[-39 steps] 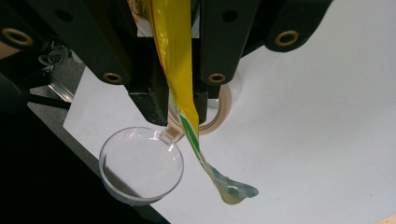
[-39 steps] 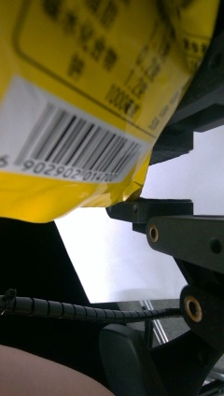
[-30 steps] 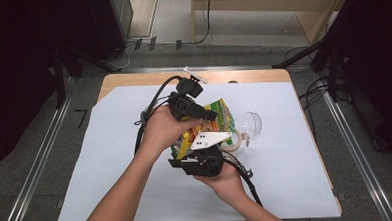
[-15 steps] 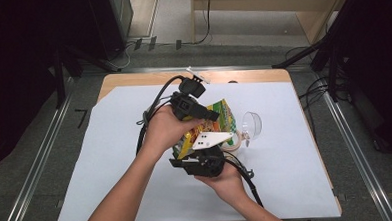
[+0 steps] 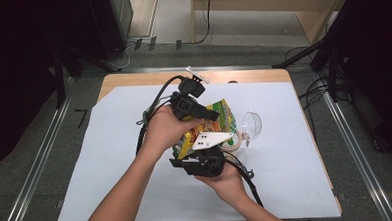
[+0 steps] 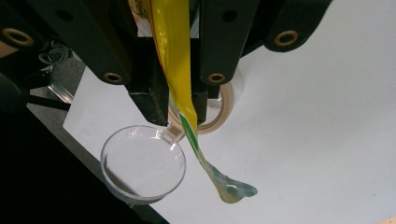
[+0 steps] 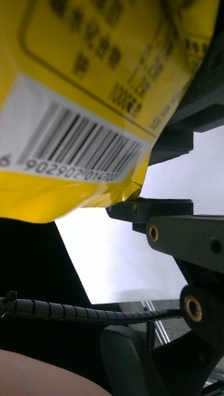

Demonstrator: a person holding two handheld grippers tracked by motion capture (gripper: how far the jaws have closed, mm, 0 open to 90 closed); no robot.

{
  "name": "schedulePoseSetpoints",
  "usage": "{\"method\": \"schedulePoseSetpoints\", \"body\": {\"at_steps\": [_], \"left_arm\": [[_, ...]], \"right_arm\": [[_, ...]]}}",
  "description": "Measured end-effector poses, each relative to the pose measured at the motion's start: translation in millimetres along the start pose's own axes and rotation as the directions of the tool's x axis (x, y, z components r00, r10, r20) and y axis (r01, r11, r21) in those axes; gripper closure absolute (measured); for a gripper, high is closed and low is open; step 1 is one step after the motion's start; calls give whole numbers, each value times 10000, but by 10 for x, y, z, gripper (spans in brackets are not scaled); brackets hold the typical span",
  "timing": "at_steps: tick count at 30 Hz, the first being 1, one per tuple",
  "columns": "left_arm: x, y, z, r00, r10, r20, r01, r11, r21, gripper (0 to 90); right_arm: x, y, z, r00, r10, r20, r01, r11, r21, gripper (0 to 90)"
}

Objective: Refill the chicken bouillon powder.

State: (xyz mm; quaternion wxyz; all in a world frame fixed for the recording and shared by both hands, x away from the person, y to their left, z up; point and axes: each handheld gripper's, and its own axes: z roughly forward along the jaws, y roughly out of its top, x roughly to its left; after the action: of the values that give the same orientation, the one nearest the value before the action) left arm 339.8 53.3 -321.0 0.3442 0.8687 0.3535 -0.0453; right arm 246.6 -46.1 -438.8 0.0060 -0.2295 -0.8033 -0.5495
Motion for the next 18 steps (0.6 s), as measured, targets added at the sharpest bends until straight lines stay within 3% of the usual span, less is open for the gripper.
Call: {"method": "schedulePoseSetpoints", "body": {"at_steps": [18], "left_arm": [[-2,5,6,10000,-39,-15,39,10000,30,802]], "right_arm": [[6,2,-1,9999,109,-40,-109,9999,4,740]]}}
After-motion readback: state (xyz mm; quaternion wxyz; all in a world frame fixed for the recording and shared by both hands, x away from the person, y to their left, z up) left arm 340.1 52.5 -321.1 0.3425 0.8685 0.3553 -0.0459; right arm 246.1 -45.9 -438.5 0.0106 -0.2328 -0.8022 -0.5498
